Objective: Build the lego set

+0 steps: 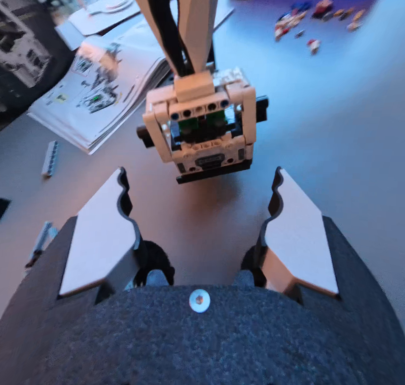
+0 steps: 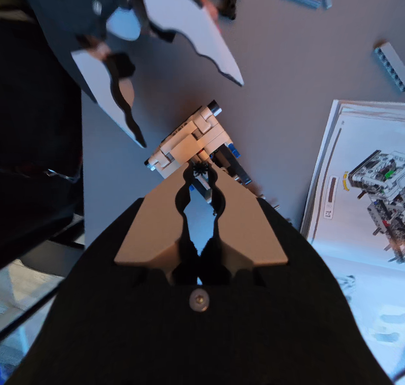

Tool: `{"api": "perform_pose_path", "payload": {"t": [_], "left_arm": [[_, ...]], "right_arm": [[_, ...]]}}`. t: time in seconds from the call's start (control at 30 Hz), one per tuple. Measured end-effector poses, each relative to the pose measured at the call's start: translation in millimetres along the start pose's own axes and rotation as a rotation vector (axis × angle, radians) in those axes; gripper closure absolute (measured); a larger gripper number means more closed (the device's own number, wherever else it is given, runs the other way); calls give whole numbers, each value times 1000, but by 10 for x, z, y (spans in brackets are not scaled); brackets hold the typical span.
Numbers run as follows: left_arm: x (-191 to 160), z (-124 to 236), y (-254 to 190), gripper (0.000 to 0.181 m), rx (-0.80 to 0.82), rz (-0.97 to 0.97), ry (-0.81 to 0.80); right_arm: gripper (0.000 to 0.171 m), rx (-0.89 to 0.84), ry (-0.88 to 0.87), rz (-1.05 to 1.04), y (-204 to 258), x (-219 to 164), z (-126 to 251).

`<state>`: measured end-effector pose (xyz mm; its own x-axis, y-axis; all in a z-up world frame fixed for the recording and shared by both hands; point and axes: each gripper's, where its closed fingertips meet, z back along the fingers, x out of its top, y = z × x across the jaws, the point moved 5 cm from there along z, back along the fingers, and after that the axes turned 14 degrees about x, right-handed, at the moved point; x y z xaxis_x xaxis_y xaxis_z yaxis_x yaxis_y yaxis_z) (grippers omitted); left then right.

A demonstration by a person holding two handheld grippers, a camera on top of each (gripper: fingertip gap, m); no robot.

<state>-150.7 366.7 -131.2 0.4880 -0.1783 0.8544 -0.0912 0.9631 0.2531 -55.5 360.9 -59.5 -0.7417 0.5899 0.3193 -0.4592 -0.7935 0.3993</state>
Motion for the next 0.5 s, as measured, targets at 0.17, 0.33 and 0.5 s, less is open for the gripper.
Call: {"api": "perform_pose_path", "payload": {"t": [0.17,0.33,0.5], "left_arm": [[108,-100,-32,81,71,137,14],[107,-128,-32,95,56,168,33],[101,-129,-46,96,25,135,41]], "right_arm": [[160,90,-95,-184,-62,55,45],[160,59,-71,-131,-34,78,58],[160,-11,60,186,33,68,32]]}}
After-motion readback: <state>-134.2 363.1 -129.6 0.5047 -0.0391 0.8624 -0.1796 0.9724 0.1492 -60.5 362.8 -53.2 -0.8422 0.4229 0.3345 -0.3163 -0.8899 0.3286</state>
